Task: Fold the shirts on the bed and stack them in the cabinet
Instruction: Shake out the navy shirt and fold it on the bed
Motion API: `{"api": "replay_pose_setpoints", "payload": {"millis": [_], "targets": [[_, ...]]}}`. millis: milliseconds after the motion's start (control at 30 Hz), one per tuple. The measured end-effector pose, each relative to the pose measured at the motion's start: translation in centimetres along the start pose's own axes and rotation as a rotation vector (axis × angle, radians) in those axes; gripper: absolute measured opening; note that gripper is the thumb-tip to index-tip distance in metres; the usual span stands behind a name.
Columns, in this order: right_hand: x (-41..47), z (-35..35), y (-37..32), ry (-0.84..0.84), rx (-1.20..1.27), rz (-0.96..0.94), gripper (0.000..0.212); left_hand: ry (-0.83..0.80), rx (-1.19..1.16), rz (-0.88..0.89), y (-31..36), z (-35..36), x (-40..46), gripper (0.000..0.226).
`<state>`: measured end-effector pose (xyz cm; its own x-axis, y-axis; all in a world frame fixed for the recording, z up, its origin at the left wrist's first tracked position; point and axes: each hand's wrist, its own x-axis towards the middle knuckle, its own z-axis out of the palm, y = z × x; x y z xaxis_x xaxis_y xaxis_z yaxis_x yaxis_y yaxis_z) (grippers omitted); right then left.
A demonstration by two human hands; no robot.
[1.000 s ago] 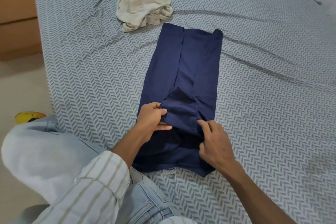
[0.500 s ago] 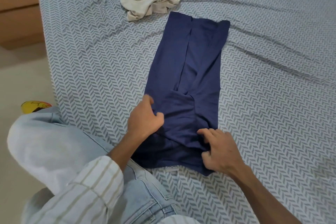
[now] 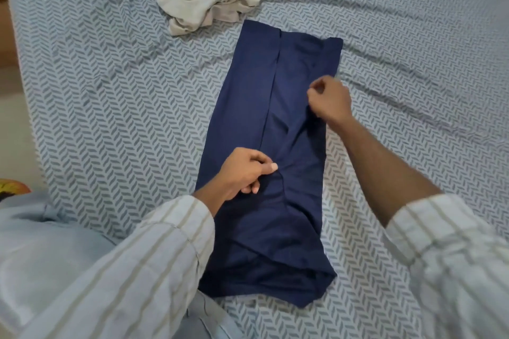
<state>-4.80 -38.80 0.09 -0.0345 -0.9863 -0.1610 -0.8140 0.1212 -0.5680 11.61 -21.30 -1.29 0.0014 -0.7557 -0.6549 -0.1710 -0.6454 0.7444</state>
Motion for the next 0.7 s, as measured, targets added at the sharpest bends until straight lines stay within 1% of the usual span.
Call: {"api": "replay_pose_setpoints", "payload": {"millis": [67, 133, 200, 267, 333, 400, 500, 567, 633, 700], "targets": [[3.7, -0.1, -1.0, 0.023, -0.015, 0.048, 0.028, -0.046, -0.080, -0.036, -0.1, -0.5, 0.3, 0.018], [6.8, -0.1, -1.4, 0.004, -0.081, 0.083, 0.036, -0.073, -0.102, -0.058, -0.1, -0.8, 0.5, 0.023], [8.9, -0.1, -1.5, -0.008, -0.121, 0.126, 0.043, -0.076, -0.106, -0.075, -0.1, -0.7, 0.6, 0.027], [10.6, 0.1, -1.7, -0.007, -0.147, 0.182, 0.044, -0.064, -0.098, -0.092, -0.2, -0.7, 1.1, 0.025], [11.6, 0.2, -2.0, 0.020, -0.112, 0.256, 0.046, -0.062, -0.091, -0.102, -0.3, -0.9, 1.4, 0.020], [11.7, 0.0, -2.6, 0.082, -0.024, 0.293, 0.044, -0.069, -0.100, -0.113, -0.4, -1.1, 1.7, 0.018], [12.5, 0.5, -3.8, 0.211, 0.029, 0.186, 0.036, -0.073, -0.118, -0.125, -0.5, -1.4, 2.0, 0.016], [12.4, 1.5, -5.3, 0.246, 0.055, 0.088, 0.027, -0.067, -0.131, -0.123, -0.7, -1.6, 2.1, 0.012], [12.3, 3.0, -6.4, 0.167, 0.130, 0.025, 0.018, -0.065, -0.154, -0.111, -0.8, -1.7, 2.0, 0.009], [12.3, 4.5, -6.6, 0.037, 0.183, 0.011, 0.017, -0.060, -0.183, -0.095, -0.9, -1.7, 1.9, 0.011]]}}
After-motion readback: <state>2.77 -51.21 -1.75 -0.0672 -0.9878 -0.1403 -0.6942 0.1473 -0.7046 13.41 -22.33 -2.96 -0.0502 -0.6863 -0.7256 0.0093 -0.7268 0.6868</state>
